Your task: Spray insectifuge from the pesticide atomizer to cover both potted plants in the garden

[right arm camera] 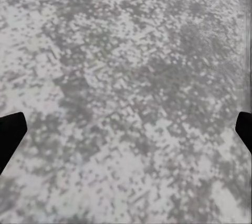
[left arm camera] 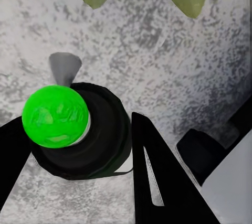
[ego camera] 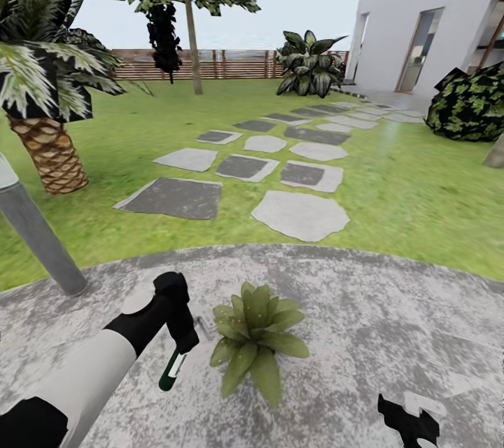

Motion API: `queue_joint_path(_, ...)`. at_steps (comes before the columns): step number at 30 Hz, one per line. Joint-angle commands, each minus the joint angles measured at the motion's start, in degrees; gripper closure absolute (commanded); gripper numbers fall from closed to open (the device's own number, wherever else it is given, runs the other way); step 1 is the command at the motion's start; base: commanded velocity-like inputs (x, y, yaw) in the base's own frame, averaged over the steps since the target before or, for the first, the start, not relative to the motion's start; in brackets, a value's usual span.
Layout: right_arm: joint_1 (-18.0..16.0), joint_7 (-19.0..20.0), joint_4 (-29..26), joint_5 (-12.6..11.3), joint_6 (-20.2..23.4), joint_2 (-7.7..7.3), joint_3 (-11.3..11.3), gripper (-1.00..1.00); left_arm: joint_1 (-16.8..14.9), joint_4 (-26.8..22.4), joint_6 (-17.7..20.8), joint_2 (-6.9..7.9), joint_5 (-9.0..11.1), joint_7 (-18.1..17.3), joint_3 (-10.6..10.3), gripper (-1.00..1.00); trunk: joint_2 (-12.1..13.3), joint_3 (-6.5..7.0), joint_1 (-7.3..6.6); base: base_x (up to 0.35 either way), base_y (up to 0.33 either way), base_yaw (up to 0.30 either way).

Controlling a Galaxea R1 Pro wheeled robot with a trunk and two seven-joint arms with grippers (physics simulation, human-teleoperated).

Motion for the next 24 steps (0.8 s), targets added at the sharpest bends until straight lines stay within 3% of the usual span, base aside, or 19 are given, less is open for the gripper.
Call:
queue_joint_path(1, -0.03, 0.02, 0.05, -0.59, -0.24, -0.01, 0.22, -1.00, -0.06, -0.09, 0.57, 0.03, -0.52, -0.51, -0.17, 1.00, -0.02, -0.05, -0.01, -0.020, -0.262, 0.133)
queue_joint_path(8, -0.03, 0.02, 0.05, -0.58, -0.24, -0.01, 0.22, -1.00, -0.08, 0.02, 0.57, 0.03, -0.62, -0.37, 0.06, 1.00, -0.02, -0.05, -0.01, -0.179, -0.211, 0.255)
queue_joint_path(15, -0.03, 0.02, 0.05, -0.58, -0.24, -0.01, 0.22, -1.00, 0.14, 0.60, 0.82, 0.27, -0.65, -0.27, -0.18, 1.00, -0.02, -0.05, -0.01, -0.013, -0.268, 0.275)
queue_joint_path(19, -0.03, 0.02, 0.05, -0.52, -0.19, -0.01, 0.22, -1.00, 1.51, 0.62, 0.81, 0.57, -0.56, -0.14, -0.18, 1.00, -0.02, -0.05, -0.01, 0.000, -0.273, 0.095)
queue_joint_path(24, -0.03, 0.02, 0.13, 5.03, -0.29, -0.03, 0.22, -1.00, 2.31, 1.96, 0.83, 0.81, -0.12, 4.00, -0.10, 1.00, -0.02, -0.05, -0.01, -0.158, -0.203, 0.004)
